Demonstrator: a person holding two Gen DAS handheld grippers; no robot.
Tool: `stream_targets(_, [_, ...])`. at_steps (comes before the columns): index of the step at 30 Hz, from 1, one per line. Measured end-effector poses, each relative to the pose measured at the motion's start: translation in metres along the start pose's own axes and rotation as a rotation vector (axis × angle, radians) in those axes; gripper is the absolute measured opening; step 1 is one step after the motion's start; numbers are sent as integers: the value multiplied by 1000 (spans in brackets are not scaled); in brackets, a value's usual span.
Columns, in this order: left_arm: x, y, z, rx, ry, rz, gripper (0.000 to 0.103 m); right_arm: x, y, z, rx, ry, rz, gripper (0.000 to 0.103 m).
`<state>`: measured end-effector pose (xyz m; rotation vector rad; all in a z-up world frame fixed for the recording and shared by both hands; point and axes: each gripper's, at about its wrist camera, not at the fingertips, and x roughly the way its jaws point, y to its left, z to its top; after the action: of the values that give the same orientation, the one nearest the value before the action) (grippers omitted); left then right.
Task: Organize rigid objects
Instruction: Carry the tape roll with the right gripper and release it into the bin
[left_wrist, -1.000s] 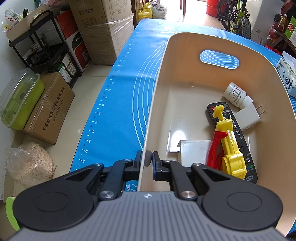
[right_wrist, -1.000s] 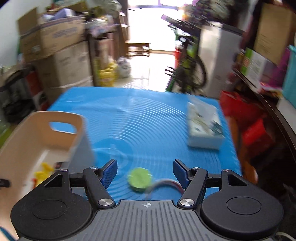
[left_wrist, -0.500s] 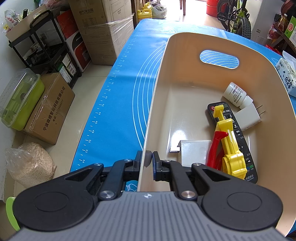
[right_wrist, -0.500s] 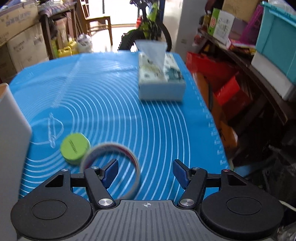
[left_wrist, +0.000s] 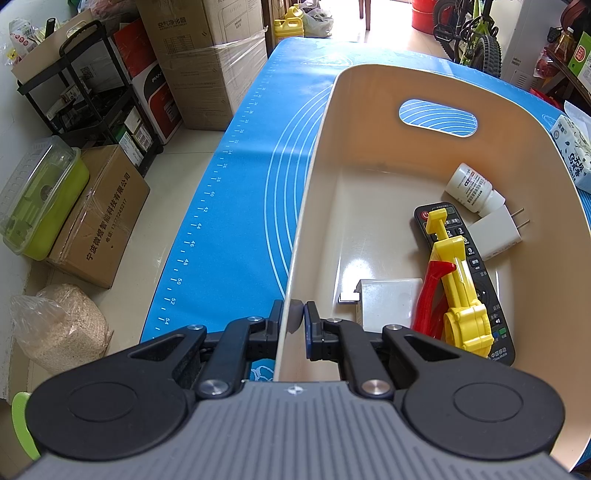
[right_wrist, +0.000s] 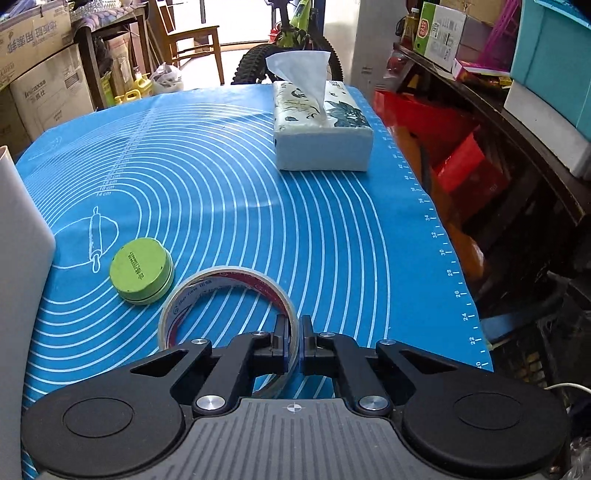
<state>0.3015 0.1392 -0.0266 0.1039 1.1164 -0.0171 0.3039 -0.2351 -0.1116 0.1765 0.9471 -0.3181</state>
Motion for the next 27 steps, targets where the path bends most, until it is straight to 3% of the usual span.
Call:
stream_targets(15, [0,-1,0,0,0,1,12,-59,8,28,6,-165,53,16])
stream_targets(27, [0,0,0,0,0,0,12,-116,69,56,-71,-276,215,16])
